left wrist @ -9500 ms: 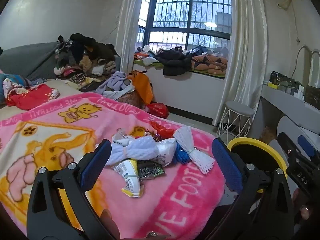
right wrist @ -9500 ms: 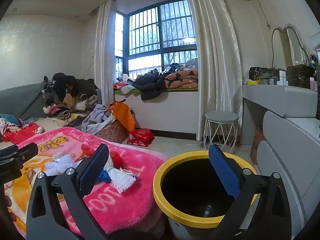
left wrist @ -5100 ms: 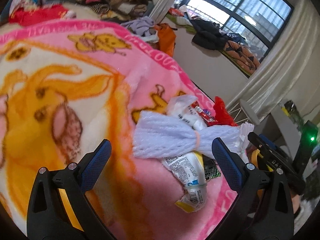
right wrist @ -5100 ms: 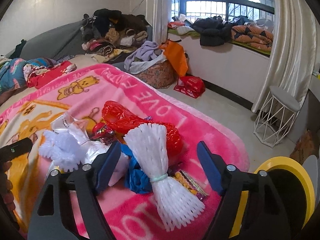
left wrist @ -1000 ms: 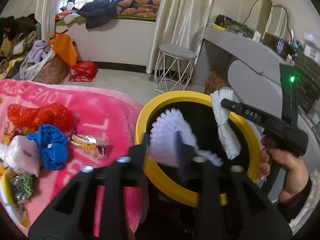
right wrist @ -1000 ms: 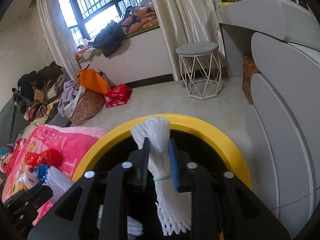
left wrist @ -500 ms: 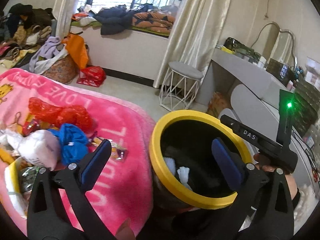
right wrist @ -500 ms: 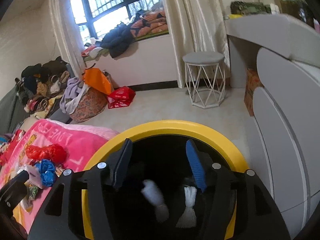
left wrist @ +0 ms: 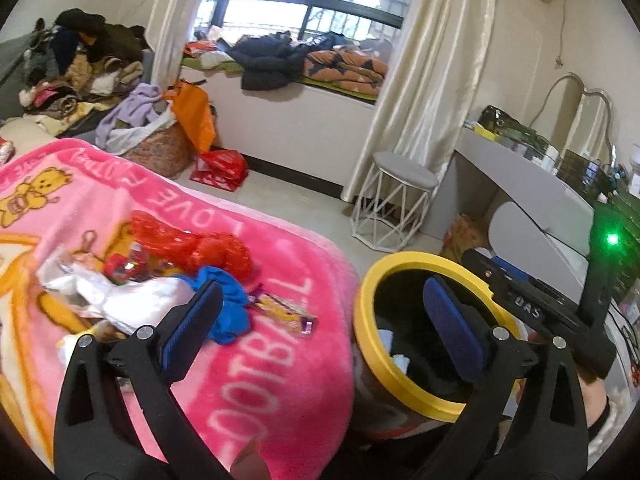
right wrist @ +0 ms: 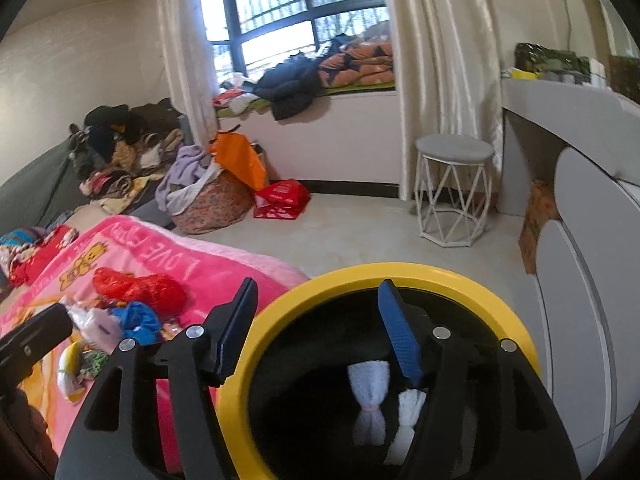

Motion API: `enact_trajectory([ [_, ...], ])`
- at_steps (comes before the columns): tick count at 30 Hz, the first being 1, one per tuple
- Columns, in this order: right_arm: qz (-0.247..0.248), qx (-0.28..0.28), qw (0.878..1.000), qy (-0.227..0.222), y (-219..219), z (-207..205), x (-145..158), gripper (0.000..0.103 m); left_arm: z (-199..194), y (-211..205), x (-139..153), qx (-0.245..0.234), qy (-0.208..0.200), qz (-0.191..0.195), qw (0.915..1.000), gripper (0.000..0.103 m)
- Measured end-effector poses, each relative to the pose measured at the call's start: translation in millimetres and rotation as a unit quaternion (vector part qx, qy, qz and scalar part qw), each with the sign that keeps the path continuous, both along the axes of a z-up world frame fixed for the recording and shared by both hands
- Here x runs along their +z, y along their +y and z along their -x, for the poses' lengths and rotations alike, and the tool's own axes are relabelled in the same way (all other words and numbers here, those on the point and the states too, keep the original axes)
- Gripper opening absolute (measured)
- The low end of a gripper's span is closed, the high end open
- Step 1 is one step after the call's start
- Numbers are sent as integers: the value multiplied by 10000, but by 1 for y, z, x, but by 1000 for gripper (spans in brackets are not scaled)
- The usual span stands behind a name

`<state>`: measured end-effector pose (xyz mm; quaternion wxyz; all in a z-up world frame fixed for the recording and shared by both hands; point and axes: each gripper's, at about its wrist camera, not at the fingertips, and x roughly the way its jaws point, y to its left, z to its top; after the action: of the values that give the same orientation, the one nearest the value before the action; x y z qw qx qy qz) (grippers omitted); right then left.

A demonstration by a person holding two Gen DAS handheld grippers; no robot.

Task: Collect trash
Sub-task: 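Open both tools over the bin to drop the mesh nets inside, then grasp the silver snack wrapper with the right tool while the left tool grasps the white plastic bag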

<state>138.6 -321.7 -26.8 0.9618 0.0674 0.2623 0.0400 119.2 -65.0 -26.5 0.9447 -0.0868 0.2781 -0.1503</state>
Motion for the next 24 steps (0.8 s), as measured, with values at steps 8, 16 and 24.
enact_trajectory([
  [8,145,441,9989,-73,32,4,7,60,5,26,9,366,-161,-57,9992,92],
  [16,260,829,9962,-102,64,11,9,61,8,53,14,668,-222,6,9975,92],
  [24,358,1217,9919,-89,93,16,8,63,7,80,13,1011,-199,120,9946,92],
])
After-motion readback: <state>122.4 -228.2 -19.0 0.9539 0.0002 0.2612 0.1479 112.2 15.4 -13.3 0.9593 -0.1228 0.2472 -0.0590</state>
